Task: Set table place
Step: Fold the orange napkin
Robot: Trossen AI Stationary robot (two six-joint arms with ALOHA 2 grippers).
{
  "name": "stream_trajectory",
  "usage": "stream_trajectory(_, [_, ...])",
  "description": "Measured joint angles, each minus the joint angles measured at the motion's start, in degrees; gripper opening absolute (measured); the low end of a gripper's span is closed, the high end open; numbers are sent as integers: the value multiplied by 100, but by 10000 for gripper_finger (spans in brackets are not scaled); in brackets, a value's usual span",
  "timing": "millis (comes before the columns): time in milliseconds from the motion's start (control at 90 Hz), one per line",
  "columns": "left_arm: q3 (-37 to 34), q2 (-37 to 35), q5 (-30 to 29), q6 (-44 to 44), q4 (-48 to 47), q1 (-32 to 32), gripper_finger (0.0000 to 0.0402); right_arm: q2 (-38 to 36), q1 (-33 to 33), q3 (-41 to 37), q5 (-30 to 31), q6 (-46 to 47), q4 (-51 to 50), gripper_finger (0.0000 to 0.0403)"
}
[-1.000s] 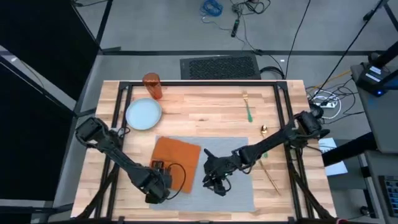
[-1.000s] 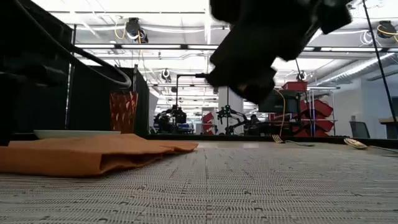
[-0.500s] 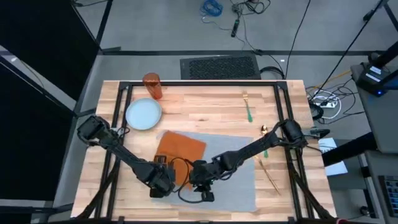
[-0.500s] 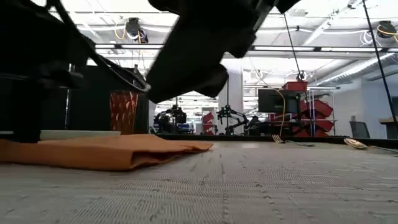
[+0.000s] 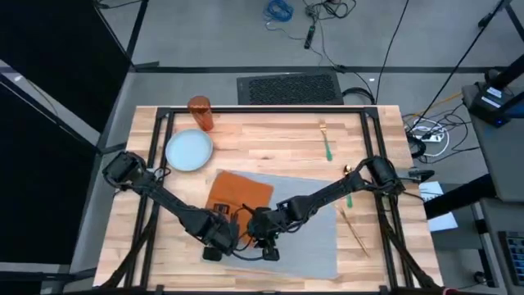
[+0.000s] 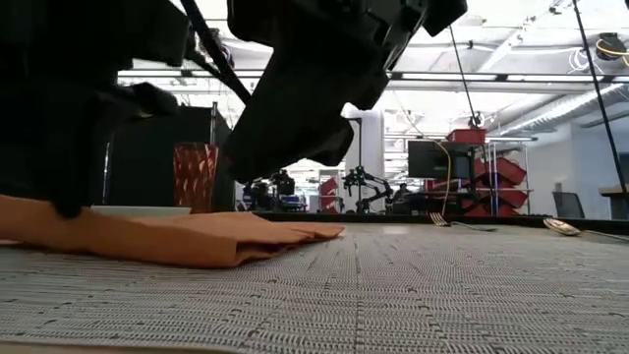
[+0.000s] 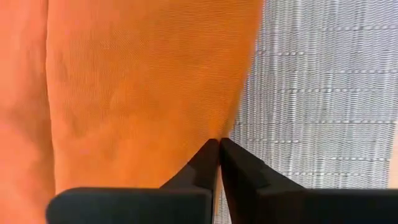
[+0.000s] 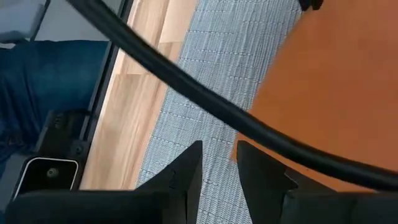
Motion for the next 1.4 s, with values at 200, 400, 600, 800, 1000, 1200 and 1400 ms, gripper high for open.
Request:
stream_trajectory(200, [0,-2,7,2,41,37,0,195,-98,7,-1,150,88,86])
stream_trajectory(400, [2,-9,9,21,182,145,0,442,-130,2,-371,358,366,86])
stream_trajectory(600, [7,-9,59,115,193,197,0,425,-130,10,-450,360,416,86])
stream_trajectory(800, [11,-13,172,-33,307,277,0,416,-128,70,-238,362,371,89])
stream_trajectory(1000, [11,-13,459,-16,720,255,0,411,-63,70,-472,356,361,108])
stream_trajectory(1200, [41,-13,460,-27,797,261,0,399,-74,72,-457,327,150,119])
stream_trajectory(1400, [222,-13,644,-30,888,267,0,390,-99,78,-420,140,-149,119])
